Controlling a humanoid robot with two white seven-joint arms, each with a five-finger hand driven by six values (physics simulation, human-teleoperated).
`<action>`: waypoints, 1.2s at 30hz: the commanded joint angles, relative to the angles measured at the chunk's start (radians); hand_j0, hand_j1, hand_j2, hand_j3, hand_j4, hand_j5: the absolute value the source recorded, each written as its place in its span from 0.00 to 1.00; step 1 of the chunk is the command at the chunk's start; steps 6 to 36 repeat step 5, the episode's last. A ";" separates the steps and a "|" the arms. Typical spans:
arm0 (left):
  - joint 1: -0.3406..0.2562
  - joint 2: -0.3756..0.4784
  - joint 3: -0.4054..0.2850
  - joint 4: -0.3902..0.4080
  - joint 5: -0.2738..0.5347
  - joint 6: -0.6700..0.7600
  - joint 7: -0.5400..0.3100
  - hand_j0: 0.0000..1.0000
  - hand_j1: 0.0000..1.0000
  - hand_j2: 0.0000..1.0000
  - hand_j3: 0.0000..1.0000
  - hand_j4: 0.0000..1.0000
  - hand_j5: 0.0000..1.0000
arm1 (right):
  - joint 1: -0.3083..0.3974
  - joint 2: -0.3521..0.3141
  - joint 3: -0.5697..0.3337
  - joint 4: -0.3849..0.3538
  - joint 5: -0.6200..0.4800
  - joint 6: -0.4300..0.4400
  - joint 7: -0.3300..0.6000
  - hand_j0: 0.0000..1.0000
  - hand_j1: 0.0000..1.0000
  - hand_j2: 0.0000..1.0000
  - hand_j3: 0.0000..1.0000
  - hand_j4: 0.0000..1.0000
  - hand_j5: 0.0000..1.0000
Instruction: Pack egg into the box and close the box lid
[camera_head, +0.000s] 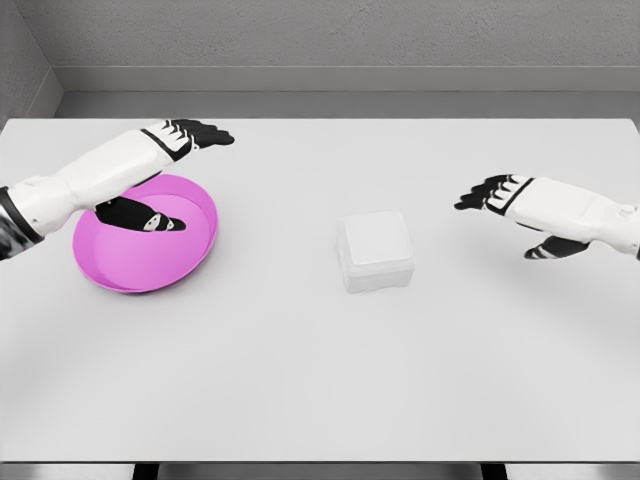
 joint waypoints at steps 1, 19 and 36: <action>0.000 0.001 0.000 0.000 0.005 0.001 0.001 1.00 1.00 1.00 1.00 1.00 1.00 | 0.002 -0.003 -0.003 0.000 -0.008 0.002 -0.001 1.00 1.00 1.00 1.00 1.00 1.00; 0.003 0.001 0.014 0.006 0.003 0.004 0.001 1.00 1.00 1.00 1.00 1.00 1.00 | 0.002 -0.002 -0.002 -0.006 -0.008 0.002 -0.001 1.00 1.00 1.00 1.00 1.00 1.00; 0.003 0.001 0.014 0.006 0.003 0.004 0.001 1.00 1.00 1.00 1.00 1.00 1.00 | 0.002 -0.002 -0.002 -0.006 -0.008 0.002 -0.001 1.00 1.00 1.00 1.00 1.00 1.00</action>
